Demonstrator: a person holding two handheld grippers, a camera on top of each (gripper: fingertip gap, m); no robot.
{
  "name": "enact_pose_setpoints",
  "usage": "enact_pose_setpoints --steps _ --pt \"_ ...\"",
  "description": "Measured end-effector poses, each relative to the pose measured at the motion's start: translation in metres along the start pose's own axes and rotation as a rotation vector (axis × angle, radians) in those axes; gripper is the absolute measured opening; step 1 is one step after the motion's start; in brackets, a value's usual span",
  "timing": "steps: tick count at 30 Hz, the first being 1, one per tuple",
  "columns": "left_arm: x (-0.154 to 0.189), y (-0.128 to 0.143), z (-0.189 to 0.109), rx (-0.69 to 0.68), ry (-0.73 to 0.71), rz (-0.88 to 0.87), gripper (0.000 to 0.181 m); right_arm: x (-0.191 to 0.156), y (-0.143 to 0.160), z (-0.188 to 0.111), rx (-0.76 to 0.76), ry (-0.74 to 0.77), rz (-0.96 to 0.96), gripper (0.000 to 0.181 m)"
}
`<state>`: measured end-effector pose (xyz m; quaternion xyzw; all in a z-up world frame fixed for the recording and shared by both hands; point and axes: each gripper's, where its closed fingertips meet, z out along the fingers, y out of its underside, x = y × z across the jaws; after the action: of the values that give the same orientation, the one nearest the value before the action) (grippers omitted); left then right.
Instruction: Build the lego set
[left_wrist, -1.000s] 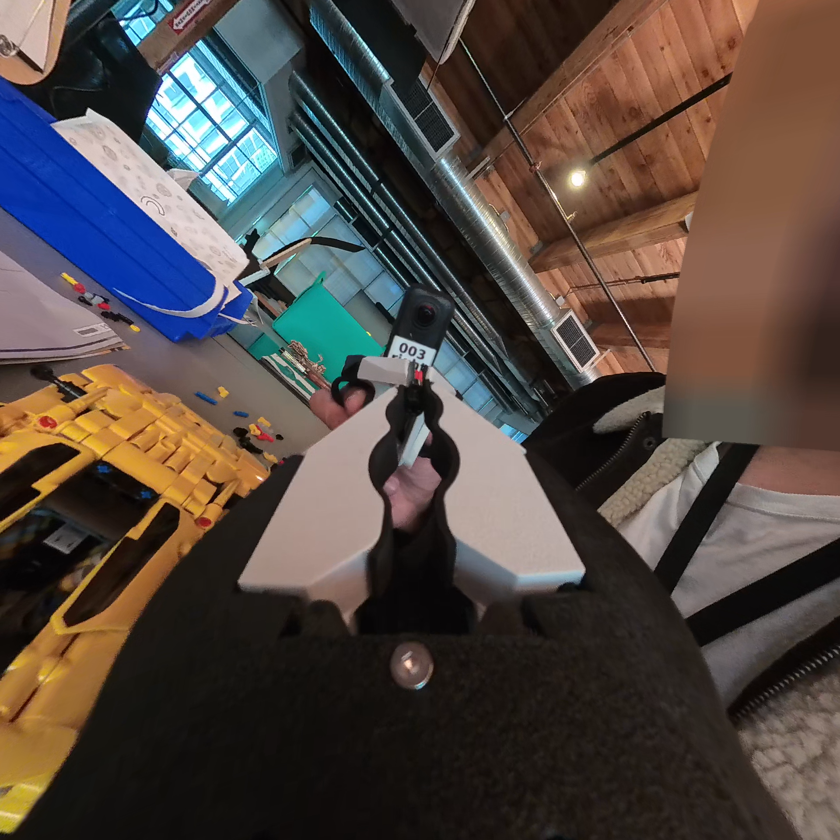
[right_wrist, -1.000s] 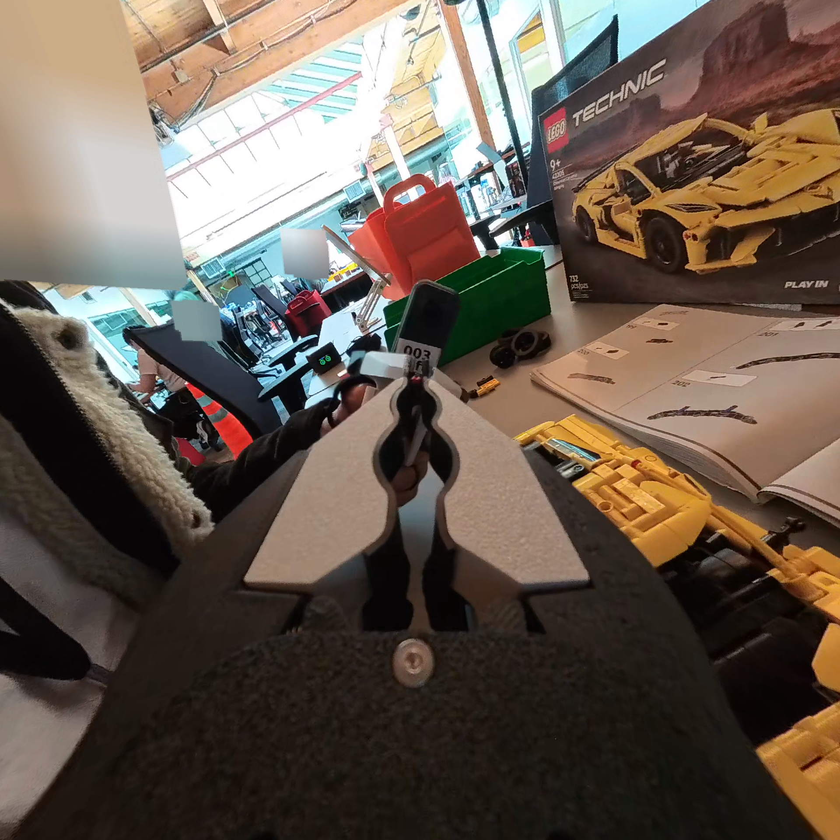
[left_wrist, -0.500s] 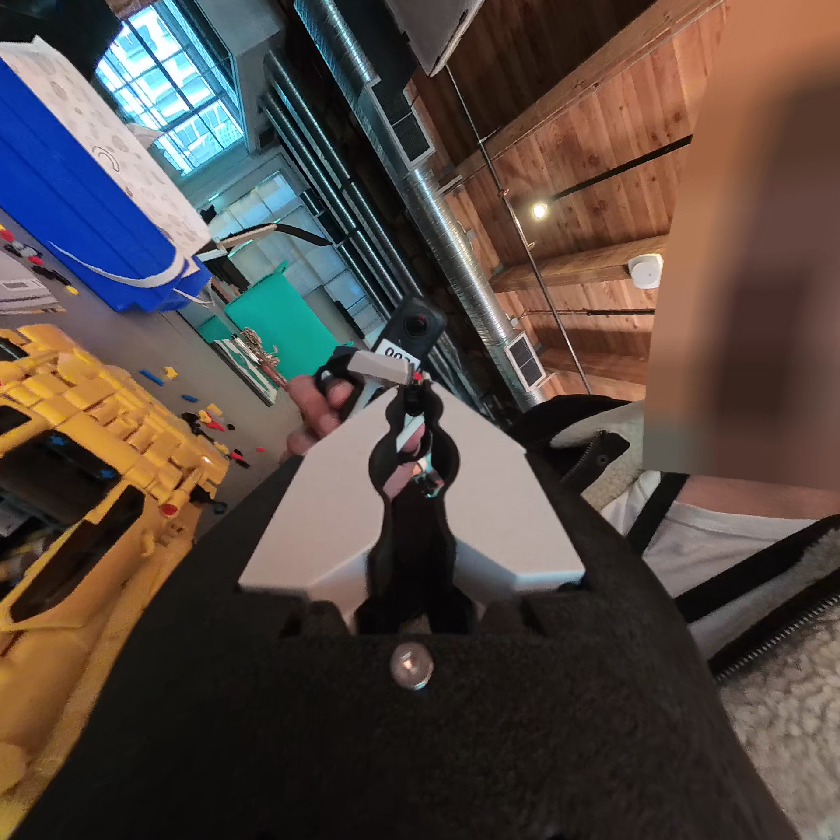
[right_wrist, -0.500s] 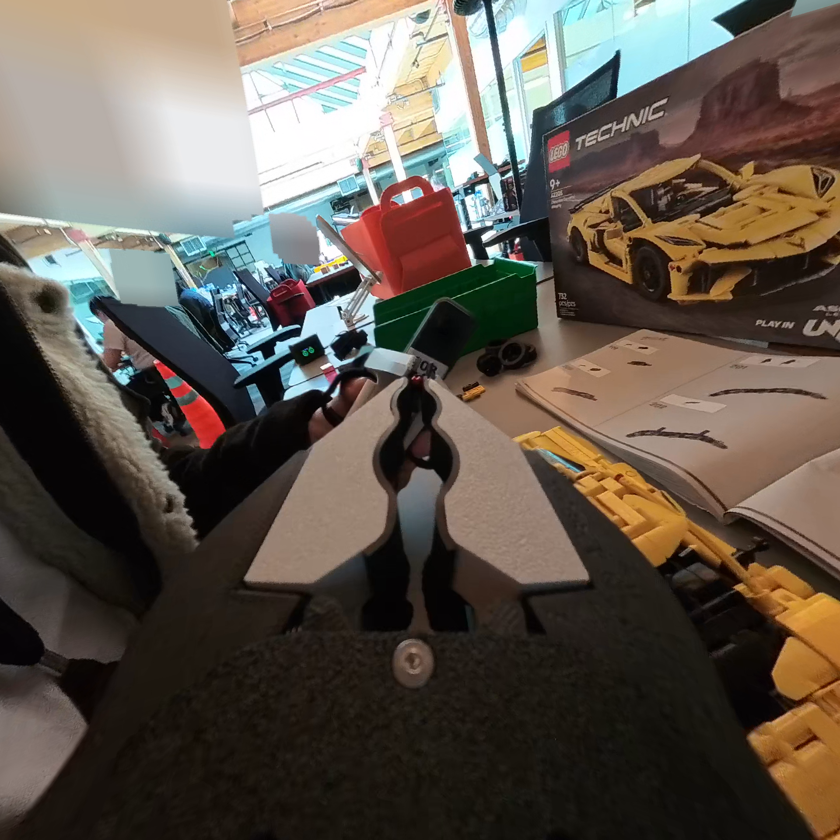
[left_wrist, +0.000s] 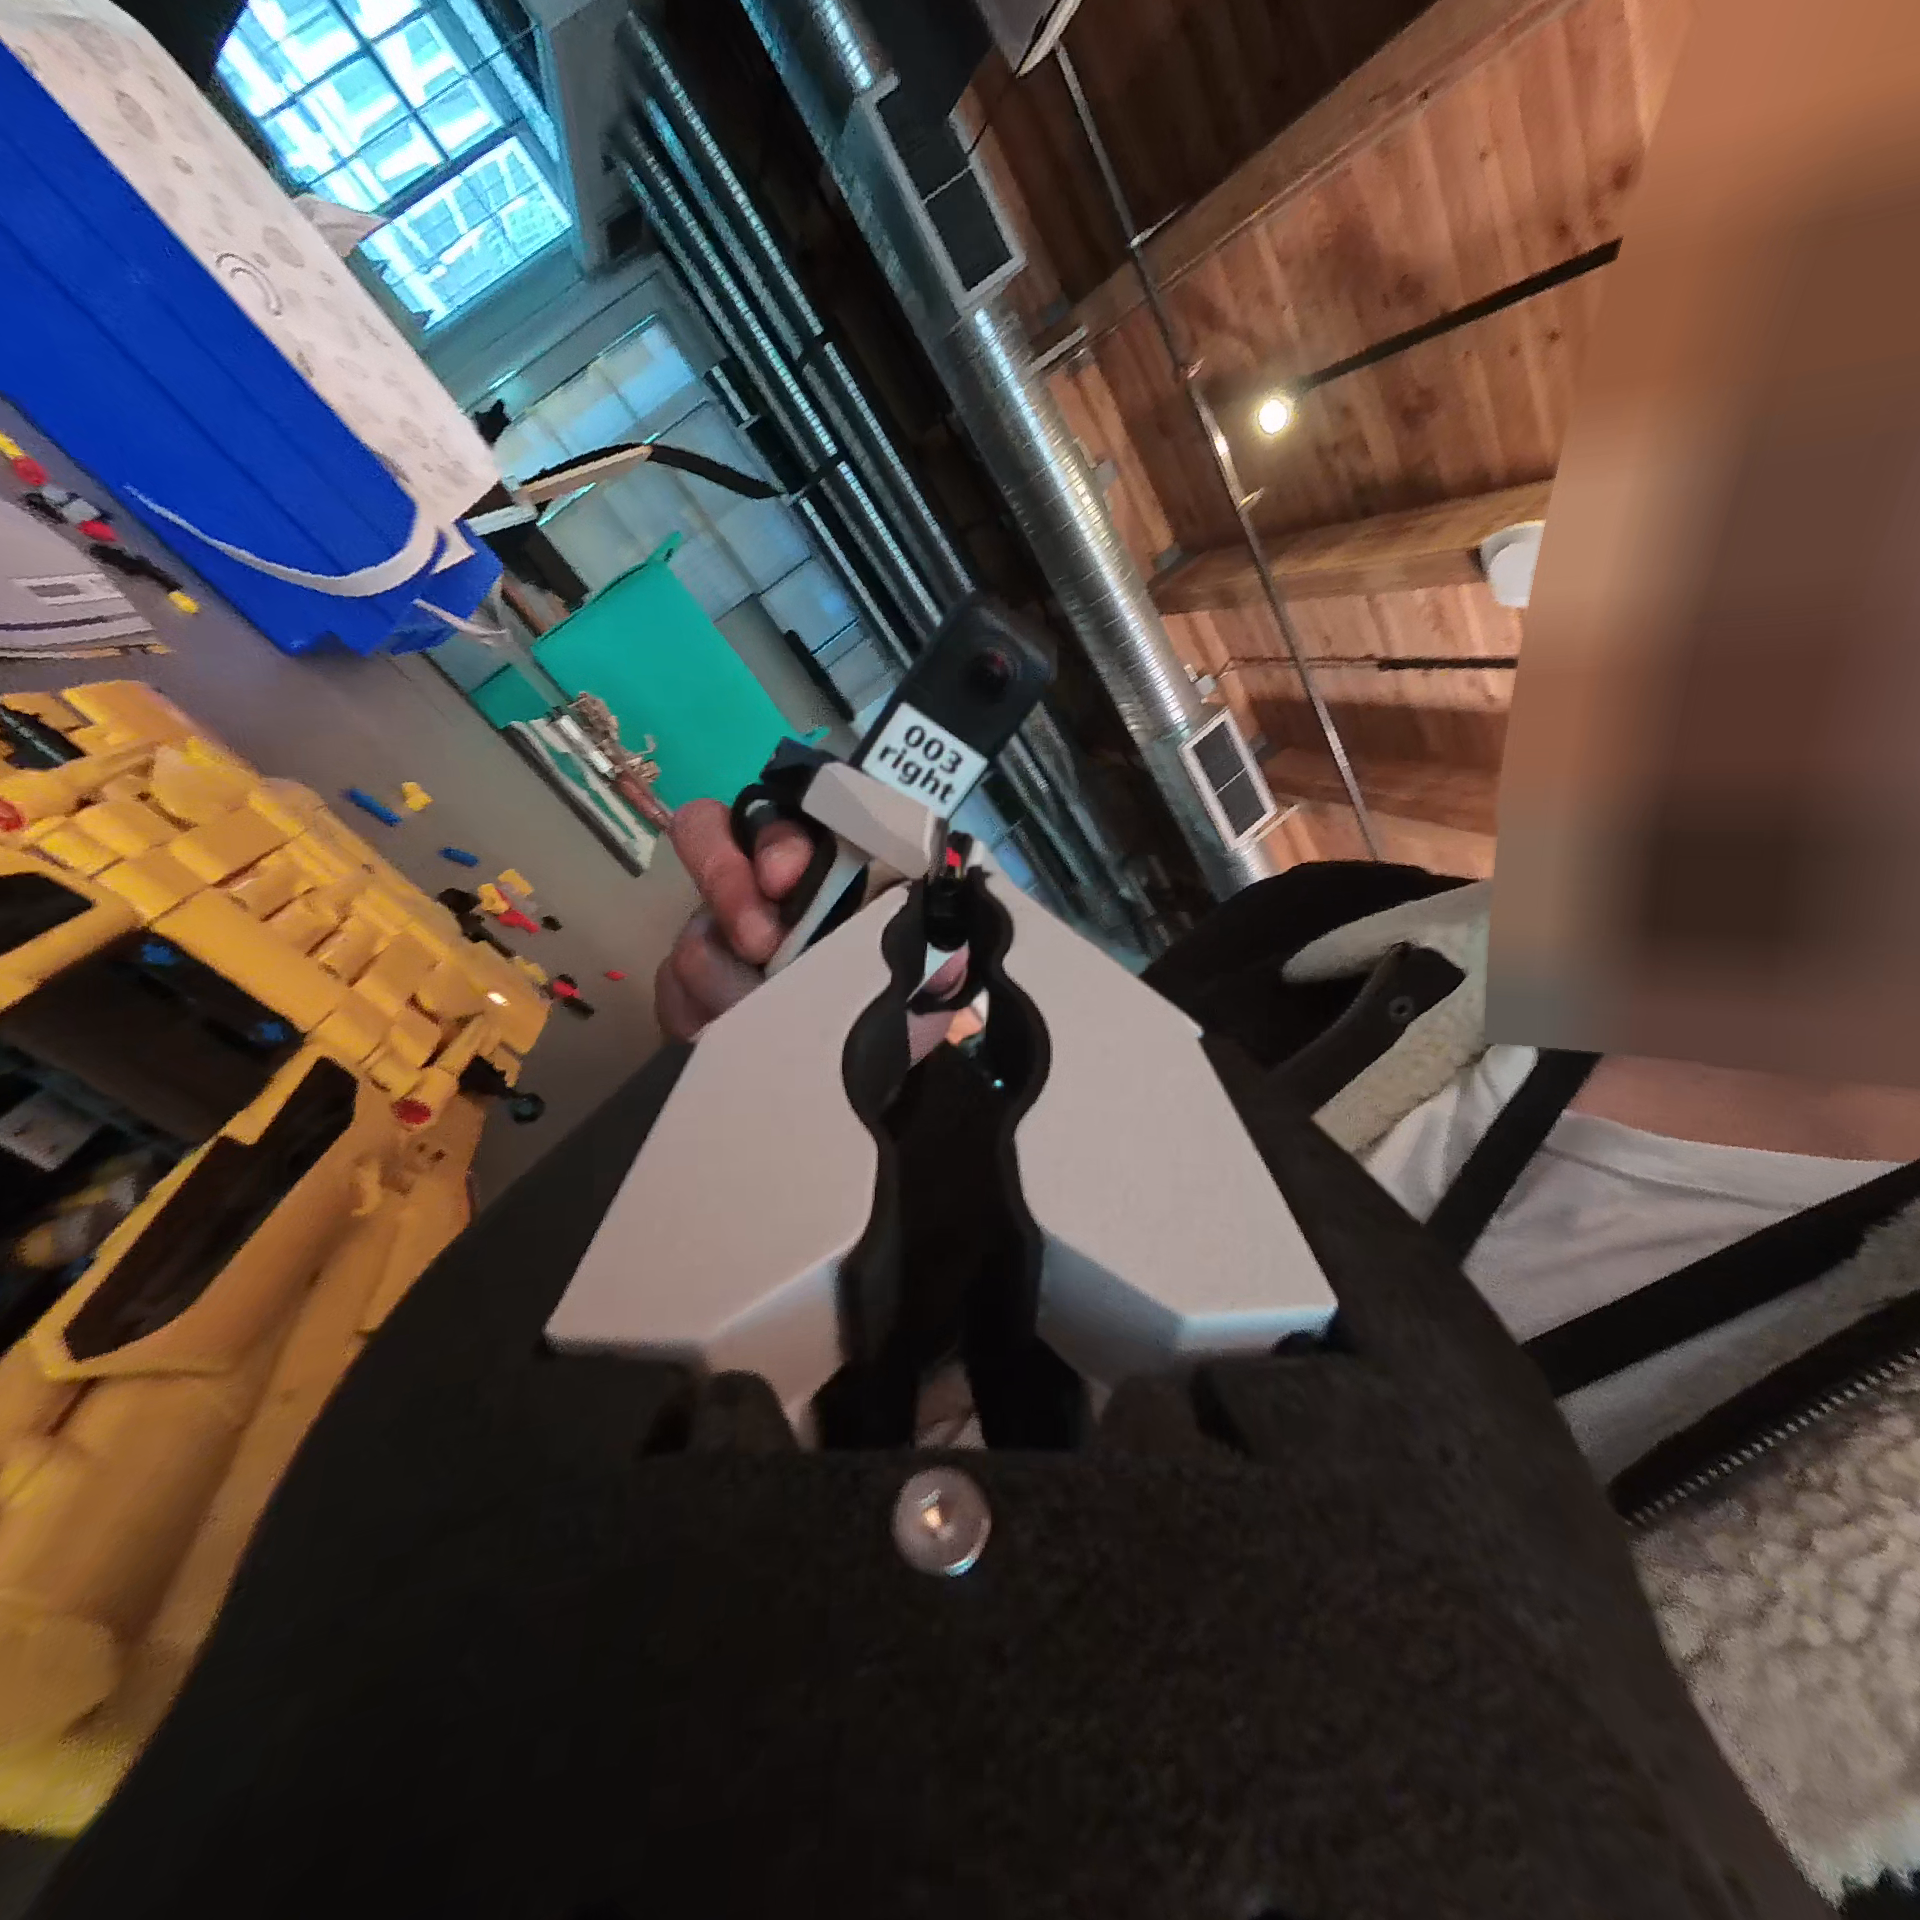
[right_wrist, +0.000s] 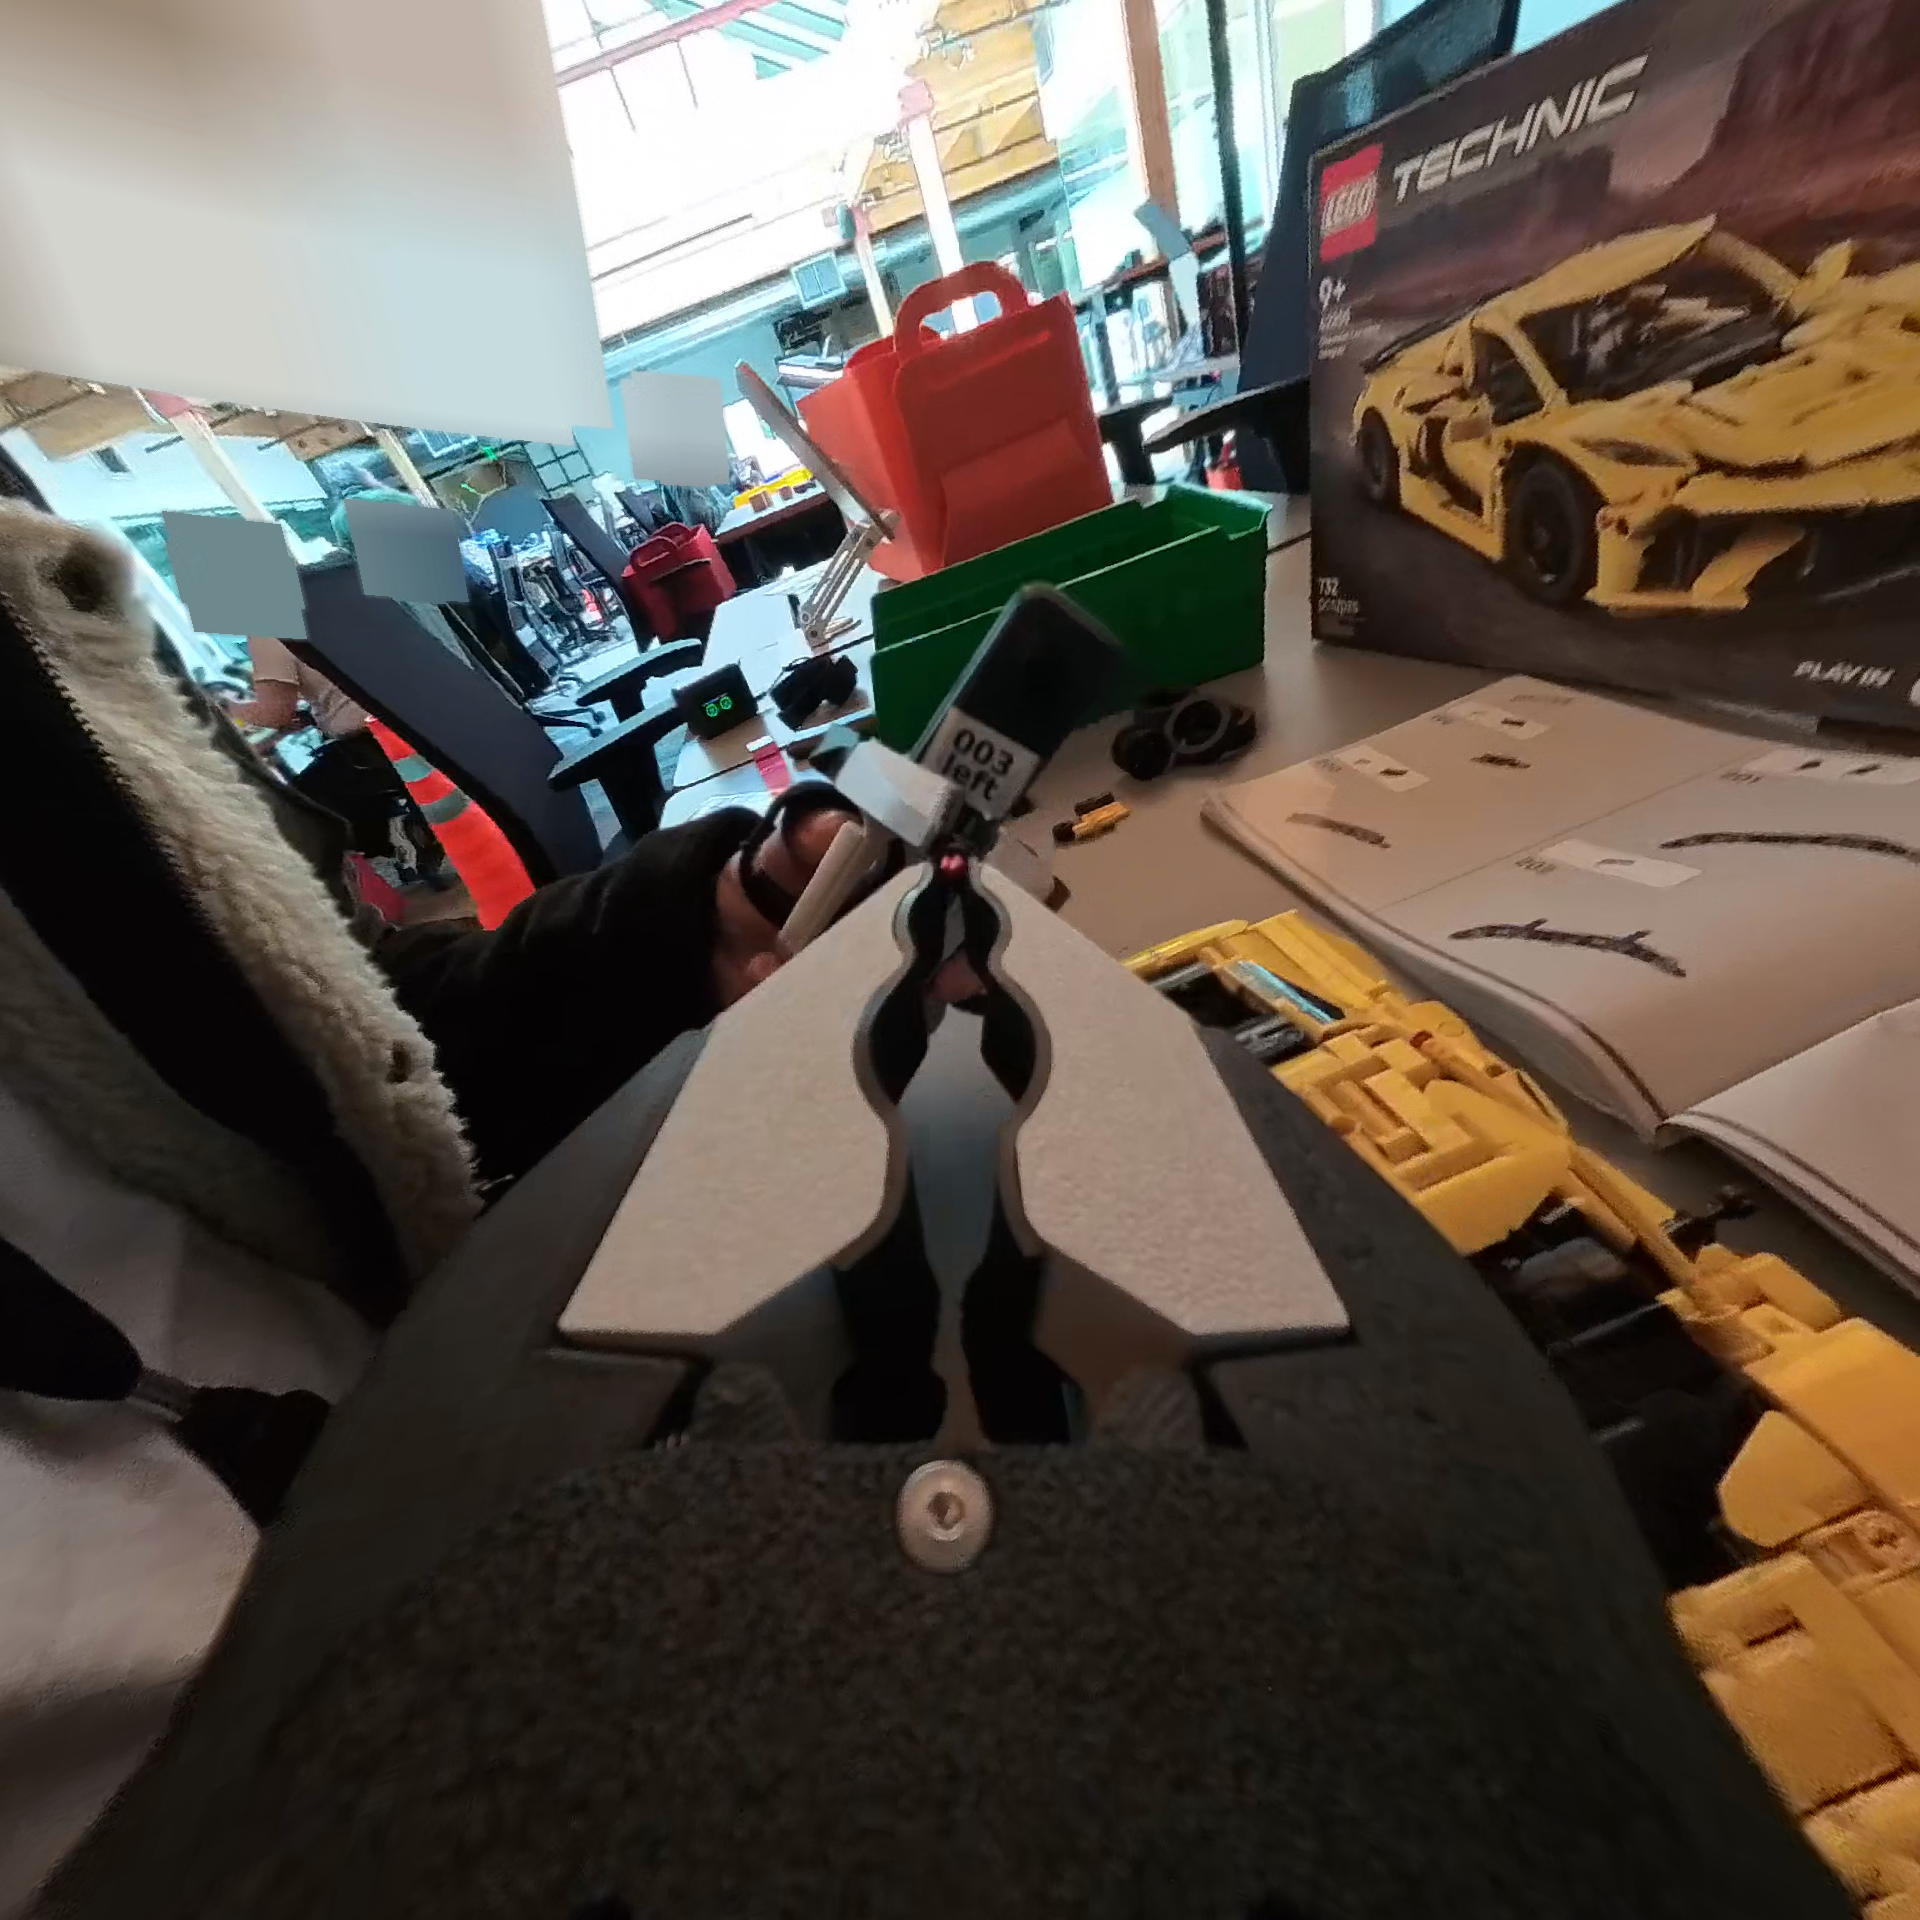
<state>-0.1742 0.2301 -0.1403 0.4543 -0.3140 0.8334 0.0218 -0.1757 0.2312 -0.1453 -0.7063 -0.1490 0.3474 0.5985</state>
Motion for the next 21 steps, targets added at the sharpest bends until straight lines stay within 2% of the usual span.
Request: enact_pose_setpoints --steps 5,11,16,21 --pt "-0.007 0.007 -0.002 -0.069 -0.076 0.061 0.007 0.002 0.009 -0.001 -0.043 -0.018 0.03 0.003" --pt "-0.011 0.0 -0.002 -0.028 -0.09 0.056 0.007 0.009 0.006 0.0 0.017 -0.013 0.105 0.003" --pt "-0.012 -0.001 -0.003 -0.041 -0.121 0.115 0.007 0.01 0.003 -0.003 0.05 -0.052 0.183 0.012" --pt "-0.013 0.002 -0.002 -0.067 -0.144 0.159 0.007 0.009 0.006 -0.002 0.03 -0.069 0.212 0.008"
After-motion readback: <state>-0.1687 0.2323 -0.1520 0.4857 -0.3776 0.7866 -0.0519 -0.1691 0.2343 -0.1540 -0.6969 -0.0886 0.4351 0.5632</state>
